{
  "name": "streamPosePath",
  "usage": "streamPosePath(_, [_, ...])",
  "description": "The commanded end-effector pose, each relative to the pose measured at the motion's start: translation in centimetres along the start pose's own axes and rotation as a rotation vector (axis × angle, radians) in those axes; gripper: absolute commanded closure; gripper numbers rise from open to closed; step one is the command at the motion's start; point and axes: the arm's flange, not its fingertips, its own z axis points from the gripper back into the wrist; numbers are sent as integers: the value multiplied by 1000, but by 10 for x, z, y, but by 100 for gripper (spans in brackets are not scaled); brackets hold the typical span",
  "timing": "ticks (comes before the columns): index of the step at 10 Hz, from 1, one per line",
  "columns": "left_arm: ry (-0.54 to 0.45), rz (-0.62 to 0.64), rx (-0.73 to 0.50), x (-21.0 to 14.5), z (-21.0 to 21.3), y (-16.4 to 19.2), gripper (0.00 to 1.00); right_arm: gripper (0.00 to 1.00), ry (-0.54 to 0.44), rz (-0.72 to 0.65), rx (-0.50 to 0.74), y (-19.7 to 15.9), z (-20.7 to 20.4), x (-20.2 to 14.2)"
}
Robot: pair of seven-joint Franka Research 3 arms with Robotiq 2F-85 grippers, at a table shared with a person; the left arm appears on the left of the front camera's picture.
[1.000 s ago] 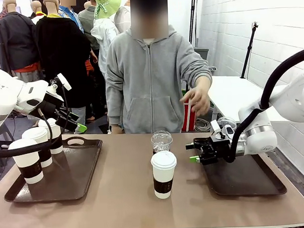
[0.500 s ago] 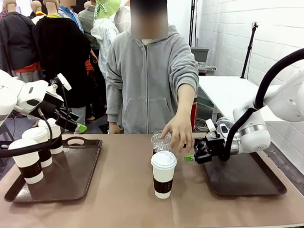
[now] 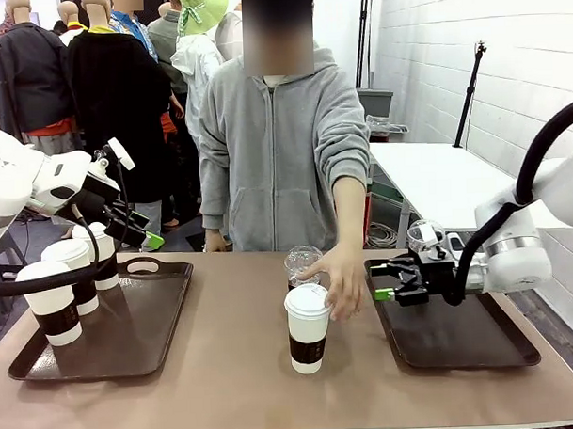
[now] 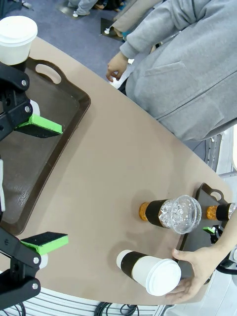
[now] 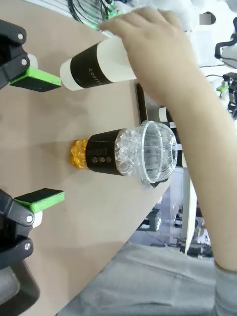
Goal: Distribute the coffee onto the tray.
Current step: Pick up another iced Americano from the middle of the table and place it on the right Handle tray.
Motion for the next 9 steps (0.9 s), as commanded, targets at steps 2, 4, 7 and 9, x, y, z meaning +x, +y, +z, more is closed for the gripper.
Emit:
streamPosePath(2, [-25,-17,-11,-3,-2,4,0,0,-19,25,-30,15,0,2])
streamPosePath(4, [-25,-17,-11,-3,-2,4,0,0,-2,-1,-15,8,8,1])
streamPosePath(7, [-25,-17,-11,-3,-2,4,0,0,-2,-1,-15,8,8,1])
streamPosePath(9, [-25,-17,-11,-3,-2,4,0,0,-2,-1,-15,8,8,1])
